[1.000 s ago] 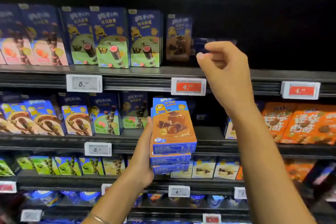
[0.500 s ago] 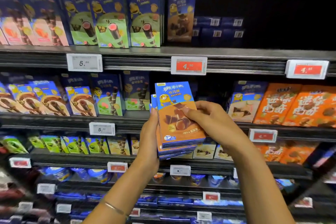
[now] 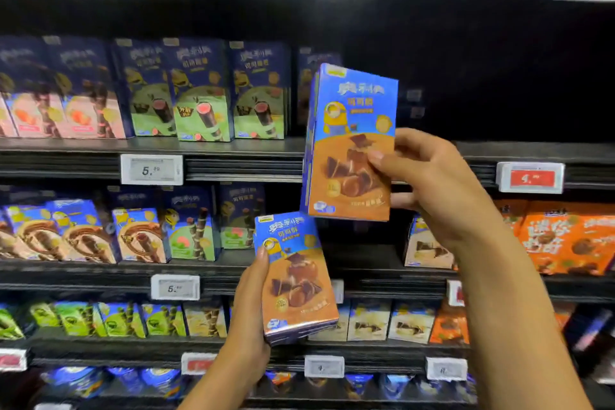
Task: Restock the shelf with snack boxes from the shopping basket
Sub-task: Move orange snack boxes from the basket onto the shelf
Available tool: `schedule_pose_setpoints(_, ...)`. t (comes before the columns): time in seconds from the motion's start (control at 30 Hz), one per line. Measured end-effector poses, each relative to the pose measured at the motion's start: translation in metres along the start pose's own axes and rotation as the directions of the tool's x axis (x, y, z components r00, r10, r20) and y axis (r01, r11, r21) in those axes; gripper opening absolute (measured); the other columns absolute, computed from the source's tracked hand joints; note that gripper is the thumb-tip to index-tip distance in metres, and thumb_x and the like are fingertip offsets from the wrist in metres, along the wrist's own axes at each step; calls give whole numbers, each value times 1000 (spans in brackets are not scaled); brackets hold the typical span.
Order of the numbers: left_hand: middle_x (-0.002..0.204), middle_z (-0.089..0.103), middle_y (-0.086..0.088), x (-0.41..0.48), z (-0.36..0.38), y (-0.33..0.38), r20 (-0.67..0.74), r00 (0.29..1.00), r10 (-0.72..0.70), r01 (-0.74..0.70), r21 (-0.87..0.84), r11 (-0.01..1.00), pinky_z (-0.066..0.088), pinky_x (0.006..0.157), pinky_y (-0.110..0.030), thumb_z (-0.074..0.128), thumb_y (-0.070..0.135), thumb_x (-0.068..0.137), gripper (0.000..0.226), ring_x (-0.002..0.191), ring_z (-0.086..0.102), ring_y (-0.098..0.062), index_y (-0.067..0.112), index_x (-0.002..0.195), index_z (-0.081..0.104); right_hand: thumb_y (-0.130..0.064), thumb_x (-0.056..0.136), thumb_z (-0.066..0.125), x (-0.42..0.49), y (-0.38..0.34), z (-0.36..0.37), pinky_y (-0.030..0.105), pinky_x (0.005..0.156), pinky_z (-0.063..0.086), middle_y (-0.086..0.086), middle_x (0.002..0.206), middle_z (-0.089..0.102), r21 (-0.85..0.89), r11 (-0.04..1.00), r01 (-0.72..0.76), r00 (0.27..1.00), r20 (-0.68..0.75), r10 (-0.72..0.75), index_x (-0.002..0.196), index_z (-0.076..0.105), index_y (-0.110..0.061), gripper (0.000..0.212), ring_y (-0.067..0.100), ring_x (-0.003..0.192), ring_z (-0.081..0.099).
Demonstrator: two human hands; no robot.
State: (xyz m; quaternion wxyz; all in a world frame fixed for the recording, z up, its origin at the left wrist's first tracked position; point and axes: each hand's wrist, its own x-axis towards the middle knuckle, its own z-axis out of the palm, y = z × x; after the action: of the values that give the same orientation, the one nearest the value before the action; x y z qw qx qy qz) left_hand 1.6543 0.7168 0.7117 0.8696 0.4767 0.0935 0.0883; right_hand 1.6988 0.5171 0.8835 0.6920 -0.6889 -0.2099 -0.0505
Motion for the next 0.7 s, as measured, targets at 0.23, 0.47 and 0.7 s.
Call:
schedule_pose_setpoints(0.23,118,77,-19,3,5,4,86,996,-14,17,-36,999,65,74,-45,61,60,85,52,101,77,-40,22,115,80,-13,91,69,102,-13,-14,38,67,63,3,100,77,-122,992,16,969,-242,-45,112,67,-11,21,15,83,77)
schedule_pose_setpoints(0.47,118,77,-18,9,11,8,129,992,8,-7,-6,1000,66,78,-46,58,59,88,52,103,76,-40,21,116,80,-9,94,55,179,13,-28,35,75,45,24,104,64,-632,740,-229,908,-412,-72,91,64,7,20,40,109,63)
schedule_pose_setpoints(0.7,119,77,-16,21,14,9,130,991,20,-24,30,999,65,79,-43,62,61,85,49,101,78,-35,25,110,82,-6,92,61,221,31,-43,33,99,46,19,144,53,-721,656,-221,935,-349,-68,143,49,-4,53,35,131,53)
